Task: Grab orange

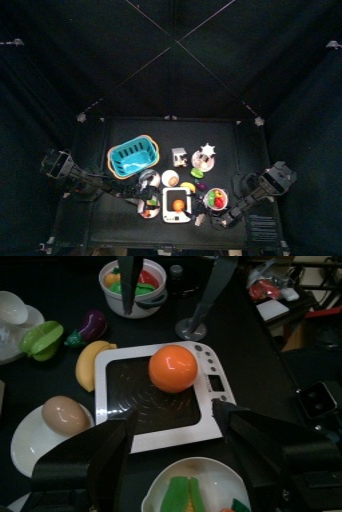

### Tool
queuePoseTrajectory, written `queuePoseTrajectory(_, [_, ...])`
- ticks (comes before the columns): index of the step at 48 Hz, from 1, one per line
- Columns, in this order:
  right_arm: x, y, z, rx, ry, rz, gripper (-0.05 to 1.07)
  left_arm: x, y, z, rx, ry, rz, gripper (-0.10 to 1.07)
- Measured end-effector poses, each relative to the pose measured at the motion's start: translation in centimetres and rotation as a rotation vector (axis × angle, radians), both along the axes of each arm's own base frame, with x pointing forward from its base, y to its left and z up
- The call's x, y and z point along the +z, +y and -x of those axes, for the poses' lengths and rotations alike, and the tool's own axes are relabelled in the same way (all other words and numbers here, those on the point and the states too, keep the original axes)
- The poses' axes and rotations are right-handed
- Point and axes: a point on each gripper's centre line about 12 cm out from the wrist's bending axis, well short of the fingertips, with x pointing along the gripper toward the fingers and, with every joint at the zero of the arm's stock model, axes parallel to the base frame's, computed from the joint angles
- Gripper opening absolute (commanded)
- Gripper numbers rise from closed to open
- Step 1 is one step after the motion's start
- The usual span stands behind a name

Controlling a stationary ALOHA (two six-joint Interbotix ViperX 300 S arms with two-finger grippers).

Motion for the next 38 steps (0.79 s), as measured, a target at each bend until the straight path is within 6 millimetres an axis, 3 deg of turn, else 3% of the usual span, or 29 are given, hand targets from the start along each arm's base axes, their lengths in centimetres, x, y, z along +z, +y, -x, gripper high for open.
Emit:
queuePoseTrajectory(17, [-2.8, 0.4, -3.0, 0.009, 0.079, -0.006, 1.04, -0.5, 0.0, 0.0, 0.005, 0.026, 0.011, 0.95])
queuePoseTrajectory(38, [-3.7, -1.0, -3.4, -0.051, 0.108, -0.019, 1.03, -0.3, 0.1, 0.3, 0.016, 0.029, 0.027, 0.95])
